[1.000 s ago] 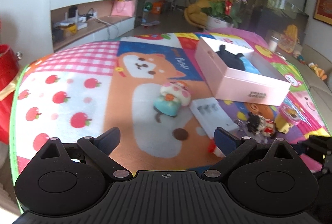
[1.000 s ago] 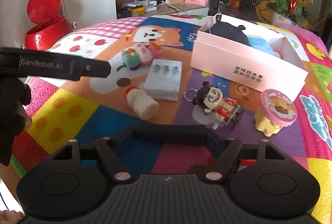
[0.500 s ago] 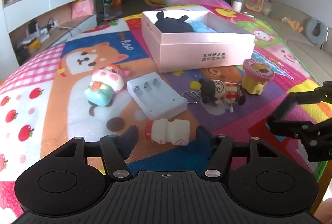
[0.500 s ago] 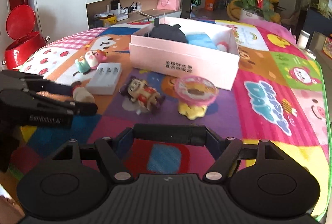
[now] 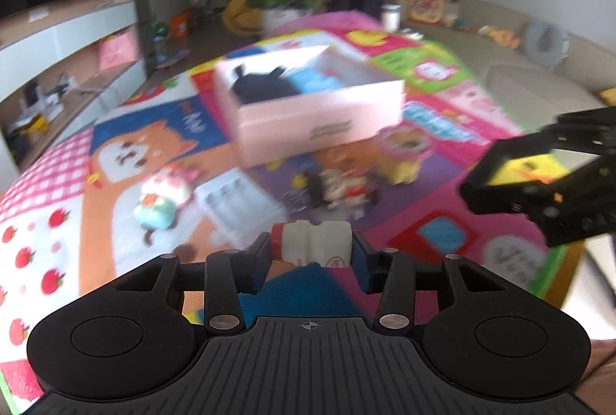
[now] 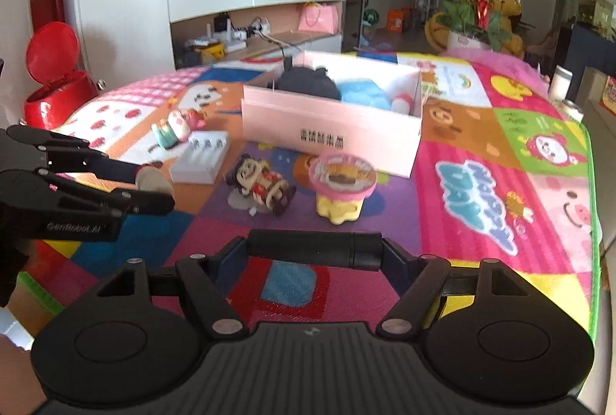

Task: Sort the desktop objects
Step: 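Carry the black stick over the pink box and open right gripper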

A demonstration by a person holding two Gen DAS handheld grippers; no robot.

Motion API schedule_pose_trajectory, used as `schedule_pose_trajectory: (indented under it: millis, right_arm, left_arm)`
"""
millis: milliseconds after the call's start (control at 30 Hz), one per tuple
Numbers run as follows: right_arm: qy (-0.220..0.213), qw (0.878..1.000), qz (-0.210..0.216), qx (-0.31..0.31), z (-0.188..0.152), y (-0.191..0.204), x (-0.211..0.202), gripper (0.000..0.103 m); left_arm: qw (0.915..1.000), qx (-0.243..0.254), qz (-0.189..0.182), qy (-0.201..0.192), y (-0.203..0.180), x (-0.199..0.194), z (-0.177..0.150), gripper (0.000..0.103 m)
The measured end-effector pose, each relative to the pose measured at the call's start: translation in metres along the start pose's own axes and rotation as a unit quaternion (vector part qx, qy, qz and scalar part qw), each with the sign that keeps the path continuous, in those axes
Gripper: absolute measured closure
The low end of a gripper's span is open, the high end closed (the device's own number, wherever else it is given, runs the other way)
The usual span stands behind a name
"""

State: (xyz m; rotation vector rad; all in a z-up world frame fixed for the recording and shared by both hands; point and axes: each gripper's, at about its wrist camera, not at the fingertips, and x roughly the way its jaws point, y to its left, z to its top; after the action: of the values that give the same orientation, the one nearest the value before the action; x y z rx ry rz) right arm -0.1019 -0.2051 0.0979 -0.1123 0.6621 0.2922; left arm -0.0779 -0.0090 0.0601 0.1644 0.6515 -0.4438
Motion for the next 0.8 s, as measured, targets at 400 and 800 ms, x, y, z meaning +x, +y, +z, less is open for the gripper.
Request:
schedule_pose_trajectory:
  millis: [400,800]
  right_arm:
    - [-0.109,0.992,0.004,0.067,0.132,-0.061,0.017,0.028]
    - [-0.086,0.988,-0.037,0.125,0.101,-0.083,0.050,0.004]
  left_arm:
    - [0.9905,0.014,0.022,-0.135,0.008,0.059,0.117,0.026]
    - [0.9978,-0.039,0.046,-0.027,0.039,0.052,0.032,0.000]
